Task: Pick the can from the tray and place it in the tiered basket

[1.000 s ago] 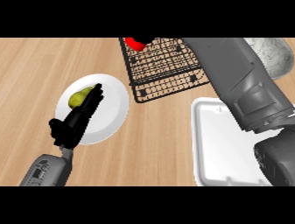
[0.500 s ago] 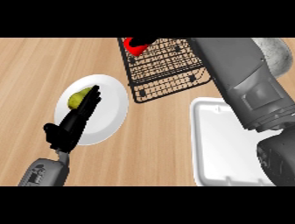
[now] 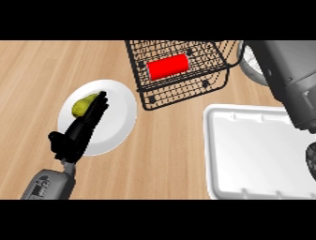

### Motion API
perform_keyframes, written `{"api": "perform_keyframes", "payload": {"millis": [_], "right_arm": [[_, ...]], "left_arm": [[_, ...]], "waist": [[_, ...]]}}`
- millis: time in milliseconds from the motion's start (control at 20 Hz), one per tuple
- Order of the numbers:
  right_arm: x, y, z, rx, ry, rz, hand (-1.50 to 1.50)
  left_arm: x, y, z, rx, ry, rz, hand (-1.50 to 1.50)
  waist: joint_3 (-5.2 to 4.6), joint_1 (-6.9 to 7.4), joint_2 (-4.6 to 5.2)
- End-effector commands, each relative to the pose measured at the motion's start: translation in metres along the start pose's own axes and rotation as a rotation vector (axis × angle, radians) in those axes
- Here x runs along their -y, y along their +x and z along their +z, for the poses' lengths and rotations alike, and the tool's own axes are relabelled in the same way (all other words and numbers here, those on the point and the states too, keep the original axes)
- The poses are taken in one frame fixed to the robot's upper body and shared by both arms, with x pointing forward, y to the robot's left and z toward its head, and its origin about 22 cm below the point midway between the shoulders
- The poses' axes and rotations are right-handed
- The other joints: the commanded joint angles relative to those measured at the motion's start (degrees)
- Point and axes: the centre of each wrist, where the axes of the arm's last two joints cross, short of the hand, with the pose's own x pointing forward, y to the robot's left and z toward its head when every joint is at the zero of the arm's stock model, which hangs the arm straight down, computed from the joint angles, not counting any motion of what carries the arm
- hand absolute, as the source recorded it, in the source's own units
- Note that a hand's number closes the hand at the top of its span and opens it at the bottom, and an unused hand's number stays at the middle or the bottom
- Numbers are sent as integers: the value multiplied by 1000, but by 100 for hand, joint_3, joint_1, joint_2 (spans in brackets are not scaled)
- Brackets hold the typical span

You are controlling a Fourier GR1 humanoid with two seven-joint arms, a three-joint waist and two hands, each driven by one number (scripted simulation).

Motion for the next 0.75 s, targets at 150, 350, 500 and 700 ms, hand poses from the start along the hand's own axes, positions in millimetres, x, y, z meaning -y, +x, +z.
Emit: {"api": "perform_keyframes", "payload": {"millis": [150, 350, 500, 700], "right_arm": [[105, -30, 20, 92, -295, -149, -150], [157, -53, 40, 126, -321, -239, -150], [196, -70, 60, 151, -318, -242, -150], [249, -83, 95, 117, -303, -195, -150]], "left_arm": [[8, -2, 6, -7, -2, 21, 0], [1, 0, 1, 10, -15, 6, 0], [-2, -6, 4, 13, 6, 7, 0], [-5, 4, 2, 14, -10, 12, 0]], "waist": [[13, -20, 8], [15, 43, 66], [17, 38, 71], [28, 121, 101]]}}
